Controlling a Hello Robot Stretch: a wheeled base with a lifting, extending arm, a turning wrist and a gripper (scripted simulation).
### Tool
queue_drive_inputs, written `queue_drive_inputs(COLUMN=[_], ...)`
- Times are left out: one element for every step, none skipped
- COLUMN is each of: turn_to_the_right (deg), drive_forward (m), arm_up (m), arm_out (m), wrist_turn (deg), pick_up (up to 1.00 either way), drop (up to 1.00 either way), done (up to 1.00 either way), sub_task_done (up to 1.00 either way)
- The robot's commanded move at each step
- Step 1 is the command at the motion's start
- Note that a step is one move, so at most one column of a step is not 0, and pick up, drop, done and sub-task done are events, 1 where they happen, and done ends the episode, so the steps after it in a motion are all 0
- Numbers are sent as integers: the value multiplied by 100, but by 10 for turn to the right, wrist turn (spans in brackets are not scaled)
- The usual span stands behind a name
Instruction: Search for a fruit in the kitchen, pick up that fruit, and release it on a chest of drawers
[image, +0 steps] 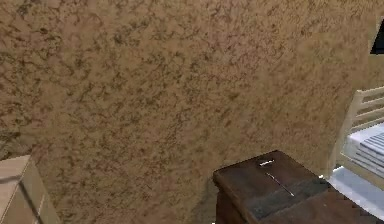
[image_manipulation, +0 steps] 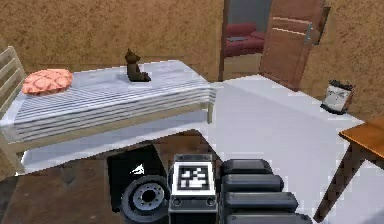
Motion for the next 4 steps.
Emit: queue_drive_inputs(turn_to_the_right=[-450,-450,-150,-450], drive_forward=[0,0,0,0], arm_up=[0,0,0,0], arm_out=[0,0,0,0], wrist_turn=[0,0,0,0], pick_up=[0,0,0,0], drop=[0,0,0,0], done=[0,0,0,0], sub_task_done=[0,0,0,0])
